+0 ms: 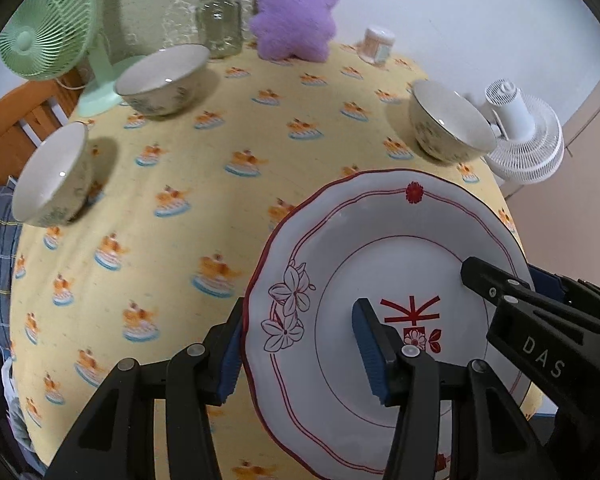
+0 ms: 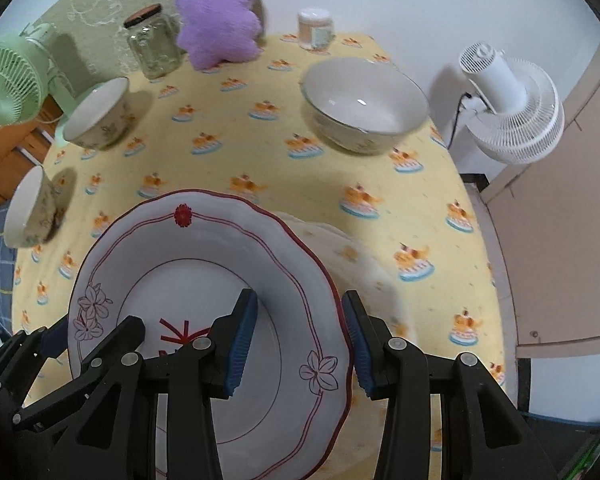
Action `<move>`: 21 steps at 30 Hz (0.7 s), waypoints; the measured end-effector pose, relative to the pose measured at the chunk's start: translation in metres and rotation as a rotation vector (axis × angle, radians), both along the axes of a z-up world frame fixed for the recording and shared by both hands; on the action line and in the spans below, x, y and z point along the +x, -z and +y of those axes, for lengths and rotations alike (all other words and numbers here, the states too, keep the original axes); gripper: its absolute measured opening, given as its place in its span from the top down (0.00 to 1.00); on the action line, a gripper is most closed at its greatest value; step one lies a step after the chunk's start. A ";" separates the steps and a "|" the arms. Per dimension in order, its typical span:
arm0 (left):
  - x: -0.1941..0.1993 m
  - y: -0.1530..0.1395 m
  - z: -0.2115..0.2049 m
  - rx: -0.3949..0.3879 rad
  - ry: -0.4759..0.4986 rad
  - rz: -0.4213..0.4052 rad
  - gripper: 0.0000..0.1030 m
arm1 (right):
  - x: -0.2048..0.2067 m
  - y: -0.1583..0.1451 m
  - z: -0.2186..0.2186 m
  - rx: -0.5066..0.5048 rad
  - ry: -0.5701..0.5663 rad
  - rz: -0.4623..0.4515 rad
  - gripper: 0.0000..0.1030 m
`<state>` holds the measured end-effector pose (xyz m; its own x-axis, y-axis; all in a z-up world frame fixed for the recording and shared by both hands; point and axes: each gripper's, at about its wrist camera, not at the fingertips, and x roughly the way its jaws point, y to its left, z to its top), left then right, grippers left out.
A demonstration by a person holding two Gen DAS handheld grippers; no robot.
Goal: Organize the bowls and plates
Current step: 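Lower the red-patterned plate onto the orange-flower plates and open both tools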
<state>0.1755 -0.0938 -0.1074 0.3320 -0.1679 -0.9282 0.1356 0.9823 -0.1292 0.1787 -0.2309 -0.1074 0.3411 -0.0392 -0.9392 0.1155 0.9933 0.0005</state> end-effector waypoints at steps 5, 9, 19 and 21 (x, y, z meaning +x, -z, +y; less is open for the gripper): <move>-0.008 0.014 -0.025 -0.008 -0.009 0.034 0.50 | -0.008 0.013 -0.030 0.009 0.014 0.027 0.54; -0.013 0.018 -0.040 0.021 -0.031 0.018 0.49 | -0.009 0.021 -0.040 0.001 -0.008 0.036 0.54; -0.017 0.025 -0.062 0.154 -0.038 -0.048 0.48 | -0.009 0.039 -0.052 0.030 -0.013 0.066 0.54; -0.018 0.025 -0.065 0.178 -0.039 -0.064 0.48 | -0.010 0.042 -0.053 0.034 -0.014 0.066 0.54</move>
